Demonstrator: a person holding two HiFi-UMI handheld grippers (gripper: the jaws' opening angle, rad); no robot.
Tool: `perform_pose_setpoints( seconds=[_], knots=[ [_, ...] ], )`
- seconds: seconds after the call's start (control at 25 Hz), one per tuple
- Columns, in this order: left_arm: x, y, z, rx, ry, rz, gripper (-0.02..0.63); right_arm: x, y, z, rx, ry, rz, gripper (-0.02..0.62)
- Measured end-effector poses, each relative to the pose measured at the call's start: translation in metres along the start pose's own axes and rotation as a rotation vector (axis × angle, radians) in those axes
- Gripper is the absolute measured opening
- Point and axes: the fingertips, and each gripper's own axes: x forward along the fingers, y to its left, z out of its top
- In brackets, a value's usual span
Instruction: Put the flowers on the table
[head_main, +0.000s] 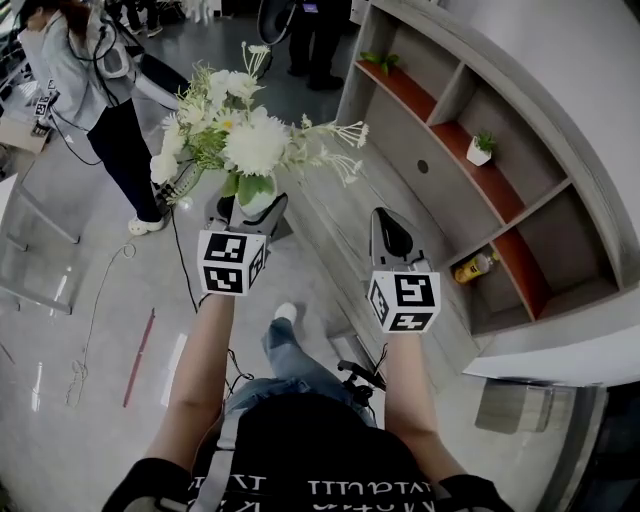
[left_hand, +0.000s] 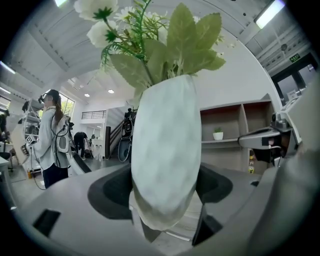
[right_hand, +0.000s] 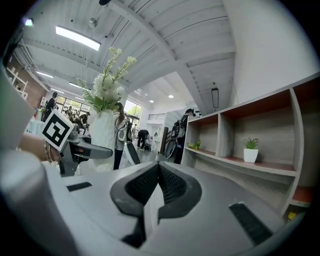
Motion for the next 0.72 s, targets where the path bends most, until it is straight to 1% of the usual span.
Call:
perform_pose_setpoints(
  seconds=[0.08,0.16,0.36,0.48,0.56,0.64,0.72],
  knots=[
    [-0.002,0.005,-0.003,0.01,0.027,0.023,0.37,0.009,0.004,-0.005,0.02,0.008,0.036,0.014],
    [-0.003,0.01,-0.005,0.021,0.034,0.048,0.37,0.019,0.008,-0.009,0.027,0.004,0.069,0.014],
    [-0.003,0.008,-0.005,0.011,0.028,0.039,0.37,0.022,0.012,-0.005,0.014,0.016,0.077,0.014],
    [-0.003,0.012,-0.005,0.036,0.009,0.071,0.37,0.032,0.015,-0.008,0.022,-0.027,0.104,0.014],
    [-0.016,0.006,-0.007,0.038,0.014,0.091,0.37,0.022,0.019,-0.009,0.023,-0.034,0.124,0.014],
    [-0.032,-0.006,-0.007,0.02,0.027,0.101,0.37,0.005,0.021,-0.007,0.017,-0.016,0.137,0.014],
    [-0.031,-0.008,-0.003,0.002,0.024,0.103,0.37,0.003,0.018,-0.001,0.006,0.003,0.142,0.014]
  ],
)
